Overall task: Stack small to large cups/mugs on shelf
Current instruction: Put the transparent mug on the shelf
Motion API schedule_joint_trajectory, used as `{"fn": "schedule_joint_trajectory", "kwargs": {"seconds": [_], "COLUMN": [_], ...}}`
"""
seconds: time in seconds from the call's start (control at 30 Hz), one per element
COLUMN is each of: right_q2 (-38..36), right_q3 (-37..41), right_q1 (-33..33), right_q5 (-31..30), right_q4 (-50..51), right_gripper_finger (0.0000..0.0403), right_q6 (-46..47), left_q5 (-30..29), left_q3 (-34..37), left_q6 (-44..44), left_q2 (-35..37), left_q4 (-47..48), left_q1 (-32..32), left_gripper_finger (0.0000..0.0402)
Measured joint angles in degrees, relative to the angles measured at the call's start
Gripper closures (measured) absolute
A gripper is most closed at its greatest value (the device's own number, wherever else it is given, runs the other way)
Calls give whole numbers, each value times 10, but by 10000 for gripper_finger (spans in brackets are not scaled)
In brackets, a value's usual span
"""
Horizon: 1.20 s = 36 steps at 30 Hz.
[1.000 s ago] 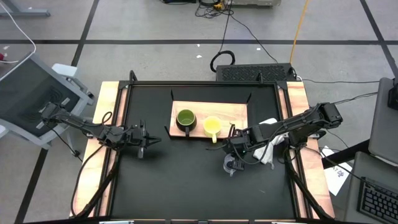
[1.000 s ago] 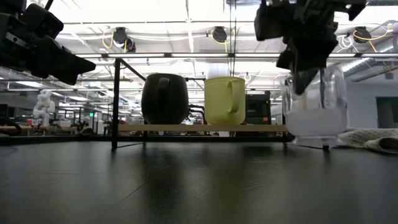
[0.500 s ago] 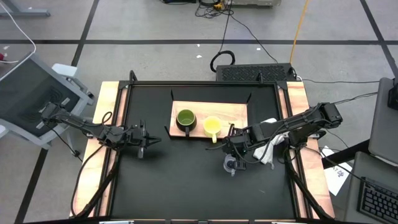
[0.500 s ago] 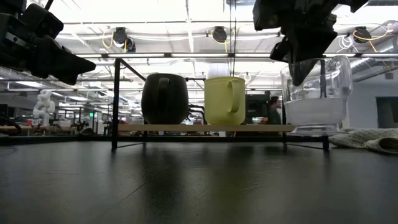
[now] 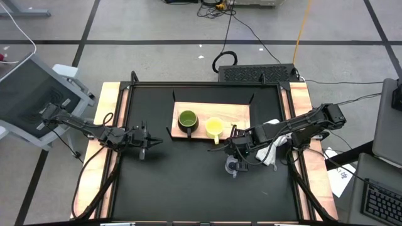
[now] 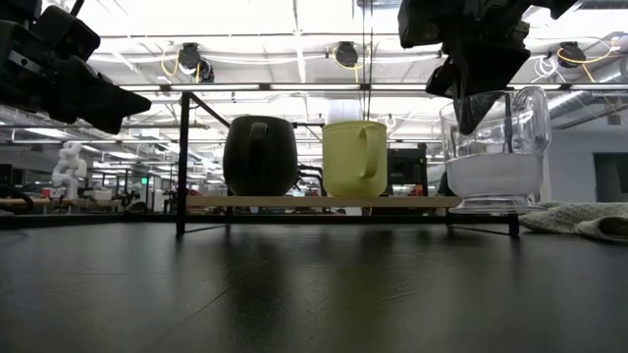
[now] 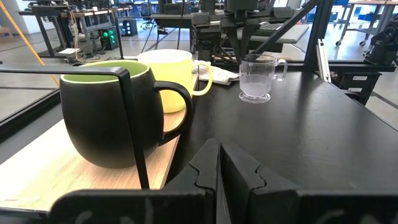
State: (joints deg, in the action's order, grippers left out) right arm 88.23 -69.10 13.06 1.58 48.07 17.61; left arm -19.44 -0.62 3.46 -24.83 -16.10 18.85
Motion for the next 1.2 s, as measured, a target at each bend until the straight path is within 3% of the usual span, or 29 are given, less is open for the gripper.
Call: {"fn": "schedule_joint_trajectory", "kwargs": {"seconds": [0.2,0.73,1.2], "right_q2": [0,0,0], "right_q3": [-2,-101,-102], "right_q1": [0,-19,-31], "right_q5": [0,-17,-20], "right_q4": [6,97,110], "right_gripper_finger": [403,403,403], "right_q6": [1,-16,-21], "left_q5": [0,0,0], "left_q3": [0,0,0], "left_q6": [0,0,-2], "left_q2": [0,0,0], "left_q4": [0,0,1], "left_q1": [0,0,0], "left_gripper_finger": [382,382,382]}}
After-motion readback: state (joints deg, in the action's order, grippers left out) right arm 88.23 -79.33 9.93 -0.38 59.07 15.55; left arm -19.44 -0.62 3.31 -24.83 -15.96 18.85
